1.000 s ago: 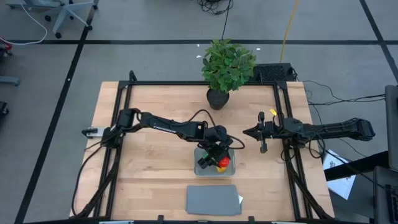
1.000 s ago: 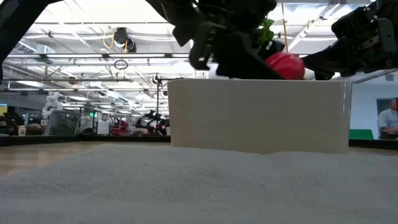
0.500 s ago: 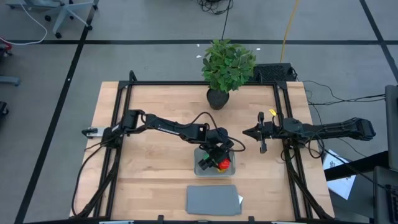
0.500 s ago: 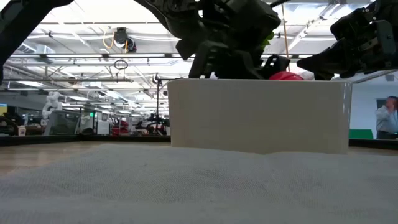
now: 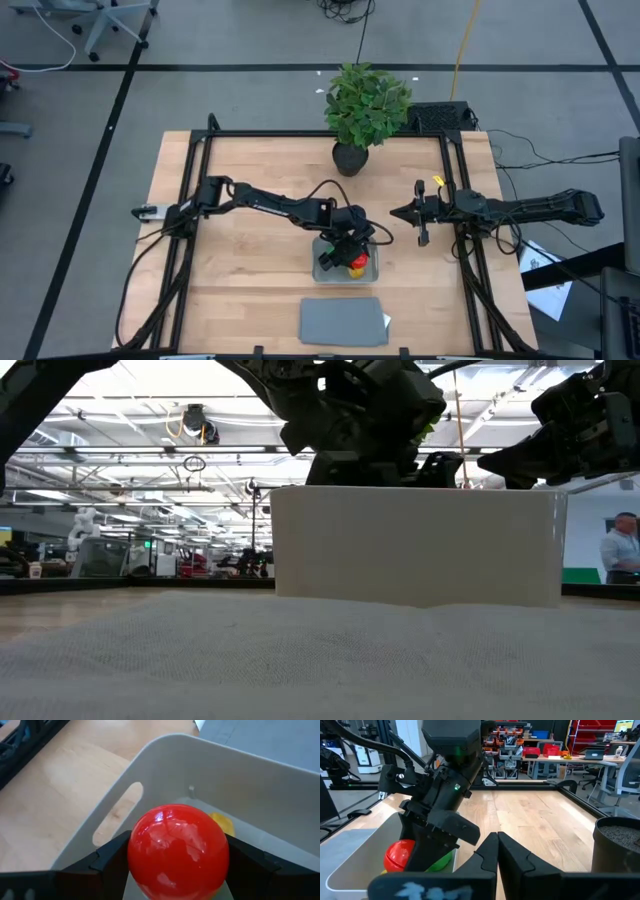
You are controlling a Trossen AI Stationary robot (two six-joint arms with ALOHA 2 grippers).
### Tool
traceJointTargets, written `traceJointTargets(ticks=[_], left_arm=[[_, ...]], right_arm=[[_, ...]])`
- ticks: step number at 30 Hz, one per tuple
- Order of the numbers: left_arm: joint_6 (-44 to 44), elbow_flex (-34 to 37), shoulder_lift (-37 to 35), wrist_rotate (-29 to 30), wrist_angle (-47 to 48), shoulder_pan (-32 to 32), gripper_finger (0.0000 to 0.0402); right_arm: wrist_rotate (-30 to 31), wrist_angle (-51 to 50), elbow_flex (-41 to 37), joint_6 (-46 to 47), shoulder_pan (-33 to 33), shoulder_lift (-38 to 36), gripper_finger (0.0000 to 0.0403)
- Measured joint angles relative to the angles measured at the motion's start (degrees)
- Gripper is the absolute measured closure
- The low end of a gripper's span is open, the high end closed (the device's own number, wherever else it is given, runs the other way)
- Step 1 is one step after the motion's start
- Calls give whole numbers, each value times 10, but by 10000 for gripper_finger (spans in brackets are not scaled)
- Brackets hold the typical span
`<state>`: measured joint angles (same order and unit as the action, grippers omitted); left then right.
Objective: Pick and placing Produce into tupperware
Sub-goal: Put the tomato into the bin
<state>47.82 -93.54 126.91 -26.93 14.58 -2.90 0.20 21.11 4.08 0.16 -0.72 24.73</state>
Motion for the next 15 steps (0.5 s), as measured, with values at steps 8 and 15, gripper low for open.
traceJointTargets(ticks=[8, 15], left_arm=[[-15, 0, 0, -1, 2, 0, 136], [-21, 0, 0, -10, 4, 0, 133]], right_arm=[[0, 0, 0, 0, 0, 0, 403], [0, 0, 0, 0, 0, 0, 403]])
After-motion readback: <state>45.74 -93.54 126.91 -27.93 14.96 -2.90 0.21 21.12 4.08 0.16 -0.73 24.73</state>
